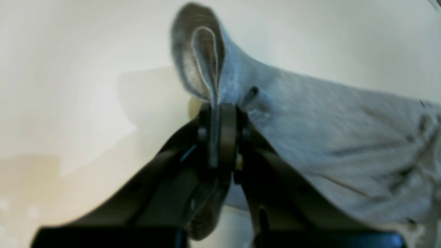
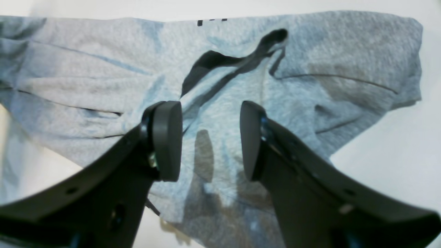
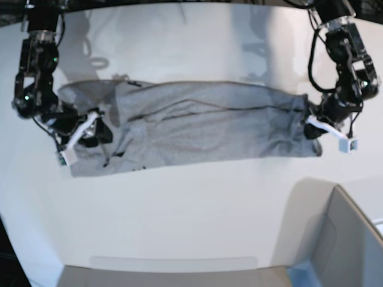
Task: Layout the t-shirt on the table in an organized manner, then fold the t-shirt properly
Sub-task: 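Carry the strip end with the left gripper toward the right gripper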
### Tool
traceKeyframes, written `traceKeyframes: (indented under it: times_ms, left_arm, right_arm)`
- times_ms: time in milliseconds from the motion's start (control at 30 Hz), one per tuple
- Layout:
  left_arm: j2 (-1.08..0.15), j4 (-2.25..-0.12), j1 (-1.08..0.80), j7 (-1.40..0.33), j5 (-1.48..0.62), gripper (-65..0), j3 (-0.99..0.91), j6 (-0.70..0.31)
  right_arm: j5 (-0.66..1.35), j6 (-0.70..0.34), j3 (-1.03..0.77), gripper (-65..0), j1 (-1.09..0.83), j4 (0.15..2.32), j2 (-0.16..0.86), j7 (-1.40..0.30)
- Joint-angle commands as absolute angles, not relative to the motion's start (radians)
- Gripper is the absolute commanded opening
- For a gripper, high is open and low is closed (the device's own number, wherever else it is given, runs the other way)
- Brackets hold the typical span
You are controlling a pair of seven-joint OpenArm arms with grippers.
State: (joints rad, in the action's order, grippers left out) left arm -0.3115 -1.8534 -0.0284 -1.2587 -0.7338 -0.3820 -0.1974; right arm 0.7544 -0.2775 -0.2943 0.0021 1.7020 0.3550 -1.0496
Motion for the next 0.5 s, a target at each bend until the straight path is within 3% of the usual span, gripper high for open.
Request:
traceKeyframes:
  times_ms: [0,167,467]
  left_arm:
    - [-0.298,-1.893,0.005,-1.254,-0.748,-65.0,-0.384,-0.199]
    - [-0.185,-1.946,0.053,-1.363,-0.75,-65.0,-0.383,-0.199]
    - [-0.047,-1.946,0.099,-1.369,-0.75,-65.0,-0.193,-0.199]
  right_arm:
    - [0.766,-0.283,-0.302,-37.6,0.021,1.722,0.369,-1.027]
    - [0.766,-0.283,-0.302,-37.6,0.016,1.722,0.369,-1.027]
    - [0.766,-0.283,-0.302,-37.6,0.013,1.722,0.369,-1.029]
